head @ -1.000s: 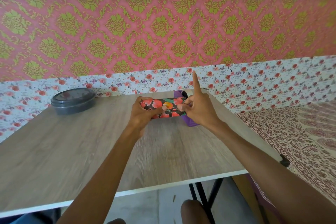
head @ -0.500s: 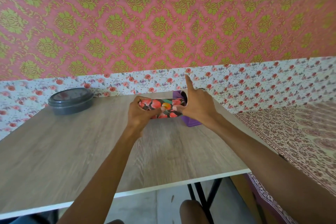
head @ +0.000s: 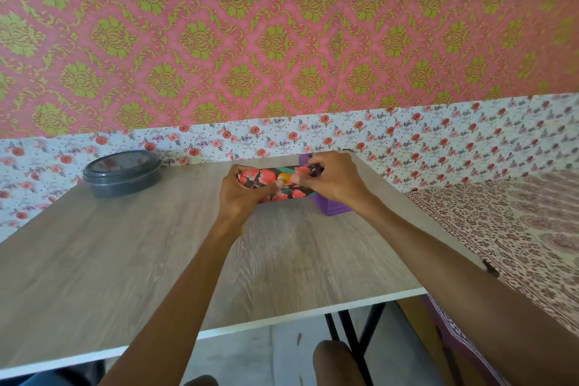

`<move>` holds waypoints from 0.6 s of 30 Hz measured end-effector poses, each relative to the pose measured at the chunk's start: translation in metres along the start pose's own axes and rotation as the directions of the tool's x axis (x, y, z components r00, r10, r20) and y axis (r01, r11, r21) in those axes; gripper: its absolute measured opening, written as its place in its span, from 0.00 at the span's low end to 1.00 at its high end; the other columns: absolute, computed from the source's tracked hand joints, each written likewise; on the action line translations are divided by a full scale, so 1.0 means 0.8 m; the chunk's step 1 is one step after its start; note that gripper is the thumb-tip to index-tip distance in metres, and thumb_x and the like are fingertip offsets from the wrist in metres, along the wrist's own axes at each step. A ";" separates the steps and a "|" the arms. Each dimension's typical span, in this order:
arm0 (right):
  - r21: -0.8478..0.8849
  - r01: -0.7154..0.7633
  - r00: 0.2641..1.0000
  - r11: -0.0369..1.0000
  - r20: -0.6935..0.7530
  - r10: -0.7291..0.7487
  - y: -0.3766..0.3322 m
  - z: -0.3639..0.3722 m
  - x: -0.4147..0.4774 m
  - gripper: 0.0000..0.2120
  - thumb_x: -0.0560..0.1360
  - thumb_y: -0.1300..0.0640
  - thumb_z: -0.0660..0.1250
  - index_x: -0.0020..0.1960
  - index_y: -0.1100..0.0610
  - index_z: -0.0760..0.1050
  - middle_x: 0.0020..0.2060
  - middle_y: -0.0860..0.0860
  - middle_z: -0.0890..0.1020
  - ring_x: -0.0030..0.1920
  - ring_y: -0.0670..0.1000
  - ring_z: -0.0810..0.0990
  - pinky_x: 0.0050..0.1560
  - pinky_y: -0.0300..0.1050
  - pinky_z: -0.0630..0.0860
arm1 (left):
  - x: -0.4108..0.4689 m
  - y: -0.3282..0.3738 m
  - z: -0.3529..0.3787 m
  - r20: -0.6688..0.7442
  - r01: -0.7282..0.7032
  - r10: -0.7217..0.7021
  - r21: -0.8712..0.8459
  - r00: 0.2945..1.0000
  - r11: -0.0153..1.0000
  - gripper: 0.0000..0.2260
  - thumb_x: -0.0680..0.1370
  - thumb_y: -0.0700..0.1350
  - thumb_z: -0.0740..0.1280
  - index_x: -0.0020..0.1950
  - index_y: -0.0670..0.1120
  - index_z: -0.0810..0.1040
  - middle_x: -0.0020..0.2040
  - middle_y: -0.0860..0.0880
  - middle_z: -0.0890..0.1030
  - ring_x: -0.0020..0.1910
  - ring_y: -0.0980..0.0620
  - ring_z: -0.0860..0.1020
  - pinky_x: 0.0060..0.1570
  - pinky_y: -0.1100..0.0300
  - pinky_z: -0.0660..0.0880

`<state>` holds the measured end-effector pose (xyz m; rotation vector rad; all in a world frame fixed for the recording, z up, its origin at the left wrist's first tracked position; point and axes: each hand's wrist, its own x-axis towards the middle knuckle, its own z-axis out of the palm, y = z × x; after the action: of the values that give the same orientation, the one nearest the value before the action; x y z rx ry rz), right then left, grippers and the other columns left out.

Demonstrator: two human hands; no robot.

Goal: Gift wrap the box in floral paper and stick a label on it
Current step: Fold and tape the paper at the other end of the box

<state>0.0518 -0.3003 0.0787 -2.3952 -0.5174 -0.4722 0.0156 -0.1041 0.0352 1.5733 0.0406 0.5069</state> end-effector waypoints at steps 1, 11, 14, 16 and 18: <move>-0.007 -0.023 0.998 1.000 -0.051 0.022 -0.002 0.004 -0.001 0.22 0.64 0.38 0.77 0.44 0.56 0.81 0.37 0.49 0.81 0.39 0.49 0.77 0.37 0.45 0.72 | 0.000 0.001 0.001 0.006 -0.003 0.003 0.001 1.000 1.000 0.30 0.59 0.47 0.84 0.56 0.45 0.77 0.48 0.49 0.86 0.47 0.49 0.85 0.50 0.46 0.82; 0.099 0.032 0.993 0.995 -0.117 -0.020 -0.009 0.018 -0.011 0.17 0.68 0.48 0.78 0.49 0.59 0.83 0.40 0.53 0.84 0.42 0.52 0.81 0.44 0.49 0.76 | 0.004 0.006 -0.015 0.010 0.058 -0.058 -0.010 0.998 0.998 0.35 0.55 0.51 0.85 0.58 0.45 0.78 0.50 0.47 0.86 0.48 0.46 0.85 0.50 0.44 0.82; 0.159 0.011 0.993 0.987 -0.116 0.008 -0.012 0.018 -0.015 0.24 0.63 0.49 0.81 0.55 0.58 0.82 0.46 0.51 0.85 0.46 0.49 0.82 0.51 0.48 0.78 | 0.004 0.011 -0.015 -0.007 0.069 -0.069 -0.001 0.998 0.998 0.31 0.57 0.48 0.85 0.56 0.47 0.77 0.49 0.48 0.85 0.48 0.47 0.85 0.50 0.45 0.82; 0.171 -0.003 0.998 0.985 -0.064 0.014 -0.011 0.016 -0.015 0.24 0.64 0.55 0.81 0.59 0.58 0.81 0.48 0.49 0.83 0.48 0.48 0.80 0.54 0.43 0.76 | 0.000 0.011 -0.015 -0.016 0.075 -0.075 -0.015 0.997 0.997 0.27 0.59 0.43 0.84 0.54 0.47 0.77 0.48 0.47 0.86 0.47 0.48 0.85 0.49 0.45 0.82; 0.189 -0.017 1.000 0.982 -0.010 0.019 -0.009 0.013 -0.015 0.25 0.67 0.60 0.79 0.63 0.57 0.79 0.52 0.51 0.84 0.48 0.47 0.80 0.55 0.40 0.76 | -0.002 0.008 -0.014 -0.027 0.095 -0.096 -0.023 0.995 0.995 0.26 0.60 0.42 0.83 0.54 0.46 0.77 0.48 0.47 0.86 0.47 0.47 0.85 0.49 0.45 0.82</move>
<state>0.0399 -0.2915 0.0695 -2.2118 -0.5109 -0.4099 0.0083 -0.0944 0.0409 1.5351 0.1307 0.4526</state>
